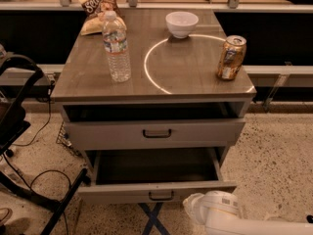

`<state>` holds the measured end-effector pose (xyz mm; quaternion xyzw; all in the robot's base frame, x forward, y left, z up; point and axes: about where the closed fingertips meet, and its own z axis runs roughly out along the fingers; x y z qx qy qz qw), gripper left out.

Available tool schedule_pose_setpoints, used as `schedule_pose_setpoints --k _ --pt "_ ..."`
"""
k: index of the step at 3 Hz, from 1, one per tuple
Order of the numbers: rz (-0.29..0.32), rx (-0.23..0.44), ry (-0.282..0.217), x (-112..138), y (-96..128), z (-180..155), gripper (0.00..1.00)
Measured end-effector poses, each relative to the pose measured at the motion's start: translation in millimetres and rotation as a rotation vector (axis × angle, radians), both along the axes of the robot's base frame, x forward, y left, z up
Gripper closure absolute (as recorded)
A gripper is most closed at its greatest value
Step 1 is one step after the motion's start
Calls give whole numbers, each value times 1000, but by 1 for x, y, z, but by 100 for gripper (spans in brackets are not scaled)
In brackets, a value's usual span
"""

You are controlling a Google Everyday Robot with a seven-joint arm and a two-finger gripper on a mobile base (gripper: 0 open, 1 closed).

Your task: Close middle drawer

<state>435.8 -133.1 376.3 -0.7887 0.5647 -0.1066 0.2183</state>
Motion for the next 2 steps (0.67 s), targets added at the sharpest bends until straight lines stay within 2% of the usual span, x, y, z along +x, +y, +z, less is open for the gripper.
schedule_pose_setpoints --k 1,2 --pt "0 0 0 0 0 0 100" --pt "2 16 -15 18 0 -3 100"
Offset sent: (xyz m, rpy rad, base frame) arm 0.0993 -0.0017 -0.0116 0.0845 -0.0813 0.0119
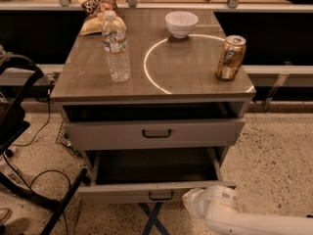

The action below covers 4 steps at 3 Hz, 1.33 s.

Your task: Close middle drawer

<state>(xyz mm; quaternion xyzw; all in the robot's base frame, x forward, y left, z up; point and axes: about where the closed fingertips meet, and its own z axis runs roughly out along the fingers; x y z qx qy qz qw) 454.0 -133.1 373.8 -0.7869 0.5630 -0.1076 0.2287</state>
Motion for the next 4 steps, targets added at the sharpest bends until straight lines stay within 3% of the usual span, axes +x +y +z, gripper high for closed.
schedule_pose_setpoints --k 1,2,3,4 --pt "4 21 -25 29 -3 -2 100" --pt "4 21 -25 29 -3 -2 100" --pt "0 38 -41 61 -9 -5 100" --pt "2 69 -78 124 -21 -6 100"
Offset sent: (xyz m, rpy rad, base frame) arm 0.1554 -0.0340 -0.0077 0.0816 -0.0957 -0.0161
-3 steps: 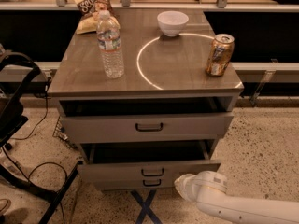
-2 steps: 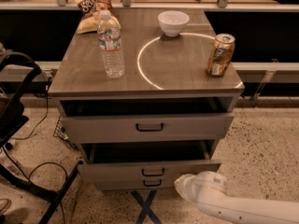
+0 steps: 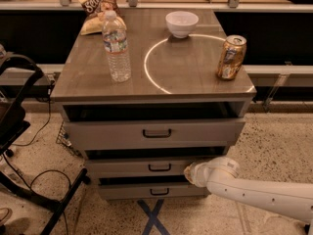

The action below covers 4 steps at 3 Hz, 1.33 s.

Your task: Close middle drawer

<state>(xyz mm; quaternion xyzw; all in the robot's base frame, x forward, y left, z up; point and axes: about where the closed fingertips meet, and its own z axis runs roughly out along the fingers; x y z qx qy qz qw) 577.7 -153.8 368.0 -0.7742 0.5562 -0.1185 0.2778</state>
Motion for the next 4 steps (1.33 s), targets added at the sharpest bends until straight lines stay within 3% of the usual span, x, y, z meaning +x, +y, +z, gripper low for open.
schedule_pose_setpoints --k 1,2,3,4 --pt "7 6 4 -2 0 3 100" --pt "1 2 -9 -22 -34 23 100" --pt "-113 47 -83 -59 -100 101 100" --pt "-226 55 -139 -83 -154 150 100"
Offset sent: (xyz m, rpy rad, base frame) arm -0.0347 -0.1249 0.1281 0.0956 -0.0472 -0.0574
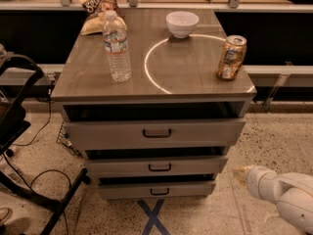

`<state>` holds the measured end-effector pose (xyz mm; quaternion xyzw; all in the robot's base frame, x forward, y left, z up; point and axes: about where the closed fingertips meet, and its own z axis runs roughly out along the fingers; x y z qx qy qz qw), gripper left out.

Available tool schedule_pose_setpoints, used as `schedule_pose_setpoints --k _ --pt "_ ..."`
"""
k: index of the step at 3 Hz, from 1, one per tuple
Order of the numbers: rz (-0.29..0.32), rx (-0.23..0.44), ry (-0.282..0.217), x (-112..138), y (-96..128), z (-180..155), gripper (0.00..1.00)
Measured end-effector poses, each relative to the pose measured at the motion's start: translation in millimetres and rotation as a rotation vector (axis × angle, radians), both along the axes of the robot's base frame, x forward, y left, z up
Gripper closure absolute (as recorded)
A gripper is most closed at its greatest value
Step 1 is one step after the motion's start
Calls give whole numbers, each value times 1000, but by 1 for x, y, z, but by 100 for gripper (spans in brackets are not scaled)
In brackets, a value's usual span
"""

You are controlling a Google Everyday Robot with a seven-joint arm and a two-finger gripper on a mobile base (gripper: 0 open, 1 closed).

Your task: Close middle drawer

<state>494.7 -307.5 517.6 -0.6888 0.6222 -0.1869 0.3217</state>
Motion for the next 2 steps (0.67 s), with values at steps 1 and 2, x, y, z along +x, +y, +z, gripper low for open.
schedule_pose_setpoints --k 1,2 --pt "-114 5 -63 -24 -52 52 100" --pt "-271 -10 -165 -64 -117 123 100"
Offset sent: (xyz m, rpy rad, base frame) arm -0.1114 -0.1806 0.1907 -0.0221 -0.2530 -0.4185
